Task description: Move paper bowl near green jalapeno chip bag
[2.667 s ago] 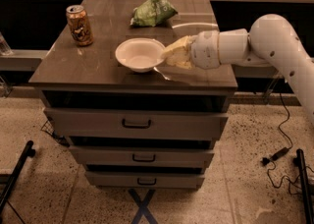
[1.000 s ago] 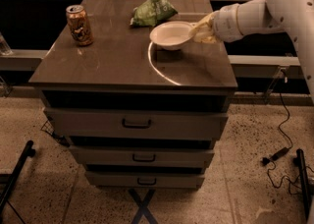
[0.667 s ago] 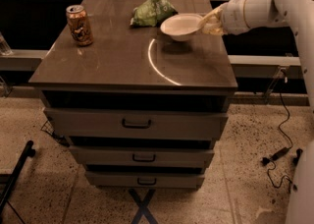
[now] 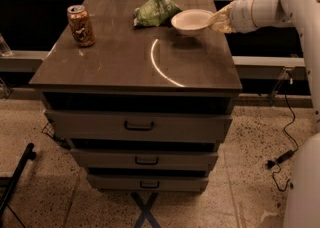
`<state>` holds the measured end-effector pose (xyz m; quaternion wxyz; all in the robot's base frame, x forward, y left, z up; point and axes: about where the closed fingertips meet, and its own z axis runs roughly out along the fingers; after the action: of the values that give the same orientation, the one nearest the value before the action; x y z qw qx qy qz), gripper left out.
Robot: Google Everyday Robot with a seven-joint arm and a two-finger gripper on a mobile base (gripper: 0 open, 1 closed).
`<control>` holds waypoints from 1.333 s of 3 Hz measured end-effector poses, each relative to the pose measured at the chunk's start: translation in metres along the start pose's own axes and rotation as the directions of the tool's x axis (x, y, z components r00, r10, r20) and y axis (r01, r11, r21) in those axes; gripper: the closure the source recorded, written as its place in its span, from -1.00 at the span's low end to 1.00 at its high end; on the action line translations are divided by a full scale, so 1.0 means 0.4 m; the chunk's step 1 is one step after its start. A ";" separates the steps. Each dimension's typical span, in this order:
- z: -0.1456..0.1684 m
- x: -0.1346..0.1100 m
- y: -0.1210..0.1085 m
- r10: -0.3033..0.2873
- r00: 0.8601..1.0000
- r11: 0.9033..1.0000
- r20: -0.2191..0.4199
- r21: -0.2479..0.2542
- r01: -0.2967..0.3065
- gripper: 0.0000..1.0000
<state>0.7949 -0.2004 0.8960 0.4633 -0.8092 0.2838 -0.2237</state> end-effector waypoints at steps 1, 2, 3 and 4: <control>0.008 -0.007 0.001 -0.001 1.000 1.000 0.009 -0.002 0.001 0.03; 0.021 -0.013 0.003 -0.001 1.000 1.000 0.017 -0.004 0.001 -0.59; 0.029 -0.017 0.005 0.000 1.000 1.000 0.022 -0.005 0.001 -0.99; -0.004 0.010 -0.019 -0.018 1.000 0.999 0.002 0.028 0.018 -1.00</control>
Offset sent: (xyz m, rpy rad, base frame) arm -0.0001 0.0030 -0.0018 -0.0003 0.0036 0.0070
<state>0.7990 -0.2009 0.9039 0.4727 -0.8055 0.2727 -0.2309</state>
